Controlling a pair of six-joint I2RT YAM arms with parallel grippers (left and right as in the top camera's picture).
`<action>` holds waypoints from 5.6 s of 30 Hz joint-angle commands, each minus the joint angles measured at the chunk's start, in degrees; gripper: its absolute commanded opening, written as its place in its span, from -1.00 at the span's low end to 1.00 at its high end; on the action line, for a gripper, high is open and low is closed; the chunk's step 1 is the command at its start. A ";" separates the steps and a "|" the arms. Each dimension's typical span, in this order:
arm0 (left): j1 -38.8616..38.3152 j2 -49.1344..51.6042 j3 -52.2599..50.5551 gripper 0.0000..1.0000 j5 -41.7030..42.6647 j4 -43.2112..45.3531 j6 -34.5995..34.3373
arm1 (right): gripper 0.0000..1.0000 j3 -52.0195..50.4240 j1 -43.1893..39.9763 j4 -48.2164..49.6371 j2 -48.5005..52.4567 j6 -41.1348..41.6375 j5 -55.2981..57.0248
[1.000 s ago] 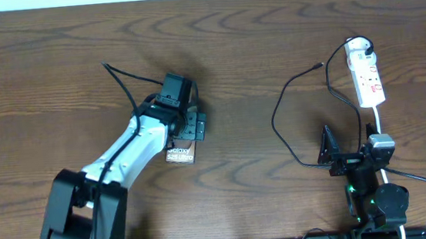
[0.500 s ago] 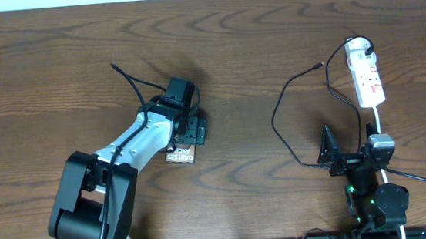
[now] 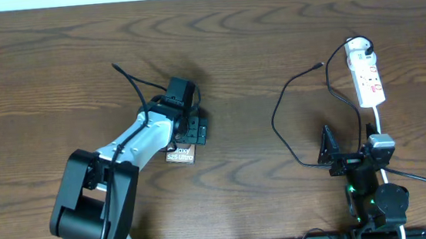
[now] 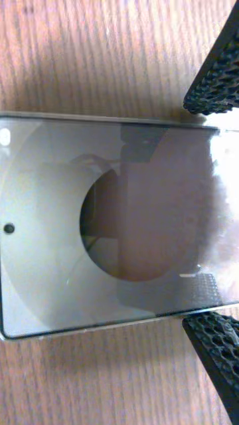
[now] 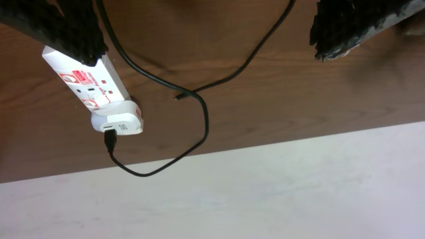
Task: Plug charger to phone and switch on socket
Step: 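Close the left gripper on the phone's edge and grip it, then lift the phone with the left gripper and tilt it upright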
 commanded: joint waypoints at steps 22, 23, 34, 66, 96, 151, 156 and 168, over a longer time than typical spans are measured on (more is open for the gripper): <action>0.20 9.42 1.36 0.75 1.05 -4.59 -0.31 | 0.98 -0.07 0.07 -0.26 -0.31 -0.66 0.46; 0.20 9.42 1.36 0.77 1.05 -4.96 -0.28 | 0.99 -0.07 0.07 -0.26 -0.31 -0.68 0.46; 0.20 9.42 1.33 0.89 1.07 -7.76 -0.28 | 0.99 -0.07 0.07 -0.26 -0.31 -0.68 0.46; 0.20 8.57 5.29 0.53 1.07 -12.04 -0.31 | 0.99 -0.07 0.07 -0.26 -0.31 -0.68 0.46; 0.22 -0.90 6.84 0.48 18.05 -14.82 -2.75 | 0.98 -0.07 0.07 -0.26 -0.31 -0.68 0.46; 5.11 -2.01 6.82 0.32 80.32 26.91 -45.40 | 0.99 -0.07 0.09 -0.26 -0.31 -0.68 0.46; 5.11 -2.01 6.82 0.31 80.35 26.88 -48.87 | 0.98 -0.07 0.07 -0.26 -0.31 -0.68 0.46; 5.11 -2.01 6.84 0.32 80.32 27.78 -61.59 | 0.98 -0.07 0.07 -0.26 -0.31 -0.68 0.46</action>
